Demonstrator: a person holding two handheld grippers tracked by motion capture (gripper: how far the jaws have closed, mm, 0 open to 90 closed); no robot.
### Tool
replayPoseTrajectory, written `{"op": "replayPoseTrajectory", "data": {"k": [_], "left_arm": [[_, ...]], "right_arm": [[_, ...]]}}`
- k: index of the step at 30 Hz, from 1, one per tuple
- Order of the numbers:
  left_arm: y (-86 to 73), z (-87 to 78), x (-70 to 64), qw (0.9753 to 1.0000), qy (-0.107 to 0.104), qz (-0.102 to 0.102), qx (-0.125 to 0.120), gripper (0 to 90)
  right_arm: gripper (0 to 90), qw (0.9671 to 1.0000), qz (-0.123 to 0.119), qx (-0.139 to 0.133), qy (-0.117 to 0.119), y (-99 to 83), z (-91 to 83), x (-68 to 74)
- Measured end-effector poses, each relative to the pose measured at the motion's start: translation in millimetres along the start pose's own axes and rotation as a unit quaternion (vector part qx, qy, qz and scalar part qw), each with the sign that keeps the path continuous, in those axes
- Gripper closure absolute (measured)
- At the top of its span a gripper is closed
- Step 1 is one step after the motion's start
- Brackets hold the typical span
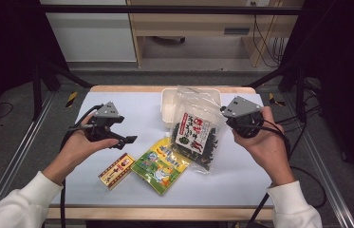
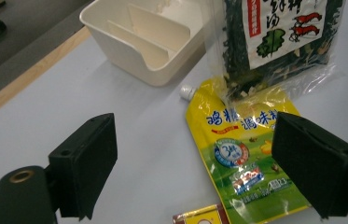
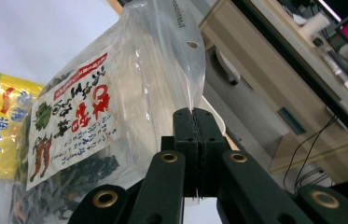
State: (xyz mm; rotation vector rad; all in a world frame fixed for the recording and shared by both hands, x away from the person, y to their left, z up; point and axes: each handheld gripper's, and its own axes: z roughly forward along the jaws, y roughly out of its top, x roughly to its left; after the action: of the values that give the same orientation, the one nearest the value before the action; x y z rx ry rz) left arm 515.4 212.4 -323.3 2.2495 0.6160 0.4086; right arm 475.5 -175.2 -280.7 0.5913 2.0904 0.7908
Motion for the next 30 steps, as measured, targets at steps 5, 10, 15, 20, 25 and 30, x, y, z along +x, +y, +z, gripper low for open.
{"op": "replayPoseTrajectory", "data": {"k": [5, 10, 15, 20, 25, 30], "left_arm": [[23.9, 1.3, 0.9, 0.9993, 0.003, 0.035, 0.011, 15.2], [48.7, 3.4, -0.9, 0.9976, 0.006, 0.068, 0.014, 16.2], [71.0, 5.7, -4.9, 0.9948, 0.012, 0.1, 0.015, 16.3], [88.6, 8.2, -4.8, 0.9926, 0.015, 0.12, 0.014, 16.3], [98.5, 12.5, -3.7, 0.9905, 0.016, 0.136, 0.017, 16.3], [101.9, 14.2, -4.4, 0.9888, 0.014, 0.148, 0.02, 17.5]], "right_arm": [[90.0, 0.9995, -0.027, -0.011, 0.005, 14.3, -2.0, 3.8], [90.0, 0.9986, -0.048, -0.02, 0.011, 25.0, -1.0, 6.7], [90.0, 0.9979, -0.057, -0.026, 0.014, 31.1, -0.2, 9.3], [90.0, 0.9966, -0.074, -0.031, 0.018, 36.8, -0.6, 10.9], [90.0, 0.9953, -0.087, -0.037, 0.021, 42.8, -0.2, 12.9], [89.9, 0.9943, -0.094, -0.044, 0.024, 48.7, 0.0, 15.2]]}}
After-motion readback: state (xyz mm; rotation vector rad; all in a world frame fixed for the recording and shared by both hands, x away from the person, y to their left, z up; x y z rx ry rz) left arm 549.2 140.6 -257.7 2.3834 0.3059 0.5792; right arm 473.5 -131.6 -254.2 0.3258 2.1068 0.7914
